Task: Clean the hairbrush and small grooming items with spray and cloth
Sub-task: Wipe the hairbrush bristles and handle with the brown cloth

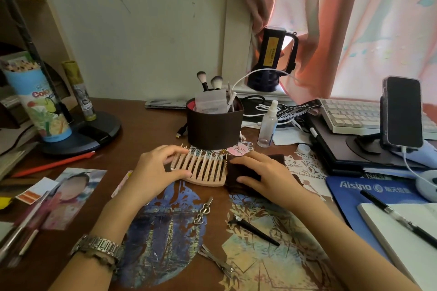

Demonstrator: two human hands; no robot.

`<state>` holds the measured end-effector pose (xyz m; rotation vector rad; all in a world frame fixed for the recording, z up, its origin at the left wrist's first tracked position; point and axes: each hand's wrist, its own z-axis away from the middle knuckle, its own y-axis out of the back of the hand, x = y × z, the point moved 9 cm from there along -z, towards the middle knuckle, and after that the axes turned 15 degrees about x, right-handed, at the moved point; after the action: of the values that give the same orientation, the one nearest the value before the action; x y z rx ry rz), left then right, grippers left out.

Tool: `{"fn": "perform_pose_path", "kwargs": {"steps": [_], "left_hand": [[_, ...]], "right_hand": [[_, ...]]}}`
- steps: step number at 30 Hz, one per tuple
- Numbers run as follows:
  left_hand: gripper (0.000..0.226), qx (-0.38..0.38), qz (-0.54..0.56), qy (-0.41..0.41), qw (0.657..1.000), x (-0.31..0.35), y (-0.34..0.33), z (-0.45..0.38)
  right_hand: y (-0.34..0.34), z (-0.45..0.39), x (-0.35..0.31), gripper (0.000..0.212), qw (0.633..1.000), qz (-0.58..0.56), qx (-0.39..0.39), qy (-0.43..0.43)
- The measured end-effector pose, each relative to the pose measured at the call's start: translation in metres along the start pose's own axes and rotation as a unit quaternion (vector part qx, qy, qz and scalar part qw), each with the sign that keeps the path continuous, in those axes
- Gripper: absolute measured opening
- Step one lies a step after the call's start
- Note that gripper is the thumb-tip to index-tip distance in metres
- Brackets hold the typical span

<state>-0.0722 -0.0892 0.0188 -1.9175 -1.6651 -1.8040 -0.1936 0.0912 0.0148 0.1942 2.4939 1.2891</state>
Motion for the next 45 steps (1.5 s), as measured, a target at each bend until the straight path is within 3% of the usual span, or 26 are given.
{"fn": "perform_pose_path", "kwargs": {"steps": [6, 17, 29, 45], "left_hand": [[0.069, 0.014, -0.043, -0.021, 0.999, 0.004, 0.000, 0.001], [0.065, 0.003, -0.072, -0.027, 0.997, -0.001, -0.002, -0.001], [0.064, 0.032, -0.146, -0.045, 0.988, -0.007, 0.007, -0.002], [0.064, 0.027, -0.164, -0.034, 0.985, -0.006, 0.005, -0.001]], "right_hand": [[-0.004, -0.002, -0.005, 0.035, 0.999, 0.025, -0.018, 0.042], [0.001, -0.001, -0.008, 0.031, 0.998, 0.008, 0.007, 0.060], [0.012, 0.011, 0.011, 0.041, 1.000, -0.019, 0.016, -0.004], [0.044, 0.054, 0.059, 0.043, 0.995, -0.064, 0.012, -0.081]]}}
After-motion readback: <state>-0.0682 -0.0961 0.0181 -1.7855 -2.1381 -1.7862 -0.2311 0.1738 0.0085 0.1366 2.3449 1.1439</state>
